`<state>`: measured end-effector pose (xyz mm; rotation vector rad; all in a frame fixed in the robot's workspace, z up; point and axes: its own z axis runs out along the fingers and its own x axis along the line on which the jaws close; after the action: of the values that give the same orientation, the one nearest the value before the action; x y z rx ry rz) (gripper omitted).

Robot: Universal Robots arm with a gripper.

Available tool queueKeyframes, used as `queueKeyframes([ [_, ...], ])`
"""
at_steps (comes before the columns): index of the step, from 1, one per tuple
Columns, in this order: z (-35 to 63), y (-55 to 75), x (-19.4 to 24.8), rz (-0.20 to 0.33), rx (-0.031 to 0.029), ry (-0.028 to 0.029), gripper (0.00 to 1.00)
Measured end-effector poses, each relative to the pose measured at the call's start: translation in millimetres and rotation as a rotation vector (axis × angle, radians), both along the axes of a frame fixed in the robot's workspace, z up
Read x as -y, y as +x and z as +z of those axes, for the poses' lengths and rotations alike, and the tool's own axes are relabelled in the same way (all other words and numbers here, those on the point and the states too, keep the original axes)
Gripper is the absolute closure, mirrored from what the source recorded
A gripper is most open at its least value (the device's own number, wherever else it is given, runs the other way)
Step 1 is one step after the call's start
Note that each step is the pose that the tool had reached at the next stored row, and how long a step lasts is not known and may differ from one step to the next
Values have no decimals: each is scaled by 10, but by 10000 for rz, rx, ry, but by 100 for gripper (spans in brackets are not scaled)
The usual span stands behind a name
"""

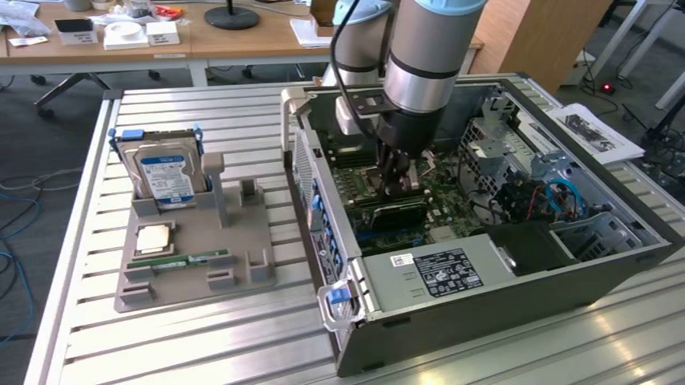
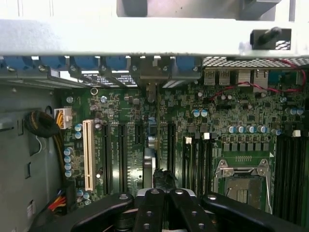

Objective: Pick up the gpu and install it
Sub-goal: 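Press down on the gpu until it lock into place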

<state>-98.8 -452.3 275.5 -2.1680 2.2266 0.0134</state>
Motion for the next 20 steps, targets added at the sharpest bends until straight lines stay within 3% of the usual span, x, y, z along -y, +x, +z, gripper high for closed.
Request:
queueKeyframes([
  [7, 28, 74, 0, -1, 0, 0, 89],
  [20, 400, 78, 0, 1, 0, -1, 89],
])
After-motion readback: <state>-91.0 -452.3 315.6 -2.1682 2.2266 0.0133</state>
